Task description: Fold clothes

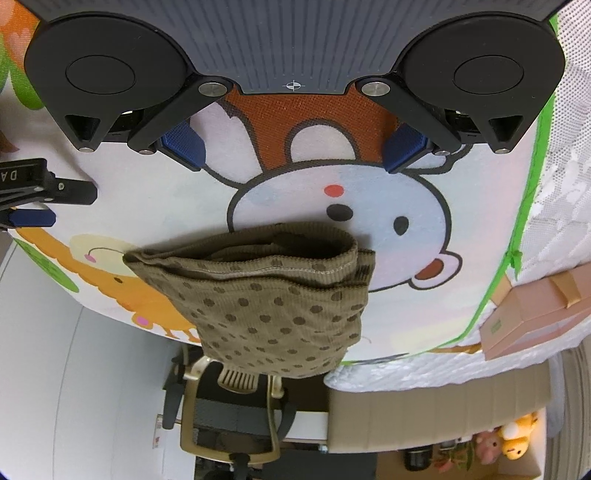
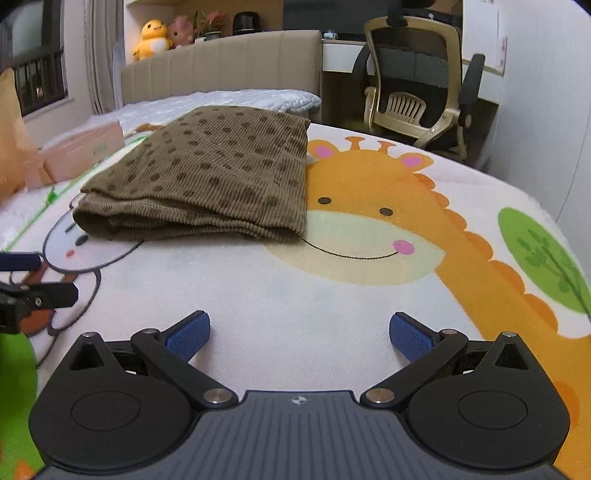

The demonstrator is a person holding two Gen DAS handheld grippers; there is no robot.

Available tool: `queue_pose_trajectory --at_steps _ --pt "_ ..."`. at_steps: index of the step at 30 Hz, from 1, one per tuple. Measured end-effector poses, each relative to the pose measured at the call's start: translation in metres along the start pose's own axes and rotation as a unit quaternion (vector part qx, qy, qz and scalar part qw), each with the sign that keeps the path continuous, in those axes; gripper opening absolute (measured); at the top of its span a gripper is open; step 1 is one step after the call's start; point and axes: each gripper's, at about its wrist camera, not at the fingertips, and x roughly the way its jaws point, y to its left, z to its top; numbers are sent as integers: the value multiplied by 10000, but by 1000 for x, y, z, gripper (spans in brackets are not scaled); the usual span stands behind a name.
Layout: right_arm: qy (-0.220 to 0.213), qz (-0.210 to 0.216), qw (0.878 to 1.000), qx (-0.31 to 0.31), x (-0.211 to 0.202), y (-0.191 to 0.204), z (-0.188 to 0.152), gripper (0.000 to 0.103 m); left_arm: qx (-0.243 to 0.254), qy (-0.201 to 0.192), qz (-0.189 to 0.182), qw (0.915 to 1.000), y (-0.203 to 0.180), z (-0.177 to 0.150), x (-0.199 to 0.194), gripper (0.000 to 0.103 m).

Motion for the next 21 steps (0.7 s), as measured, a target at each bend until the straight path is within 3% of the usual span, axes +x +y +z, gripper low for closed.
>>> queue_pose_trajectory --at_steps 21 --pt "24 -26 10000 -19 0 1 1 103 -83 -16 -64 9999 3 1 0 103"
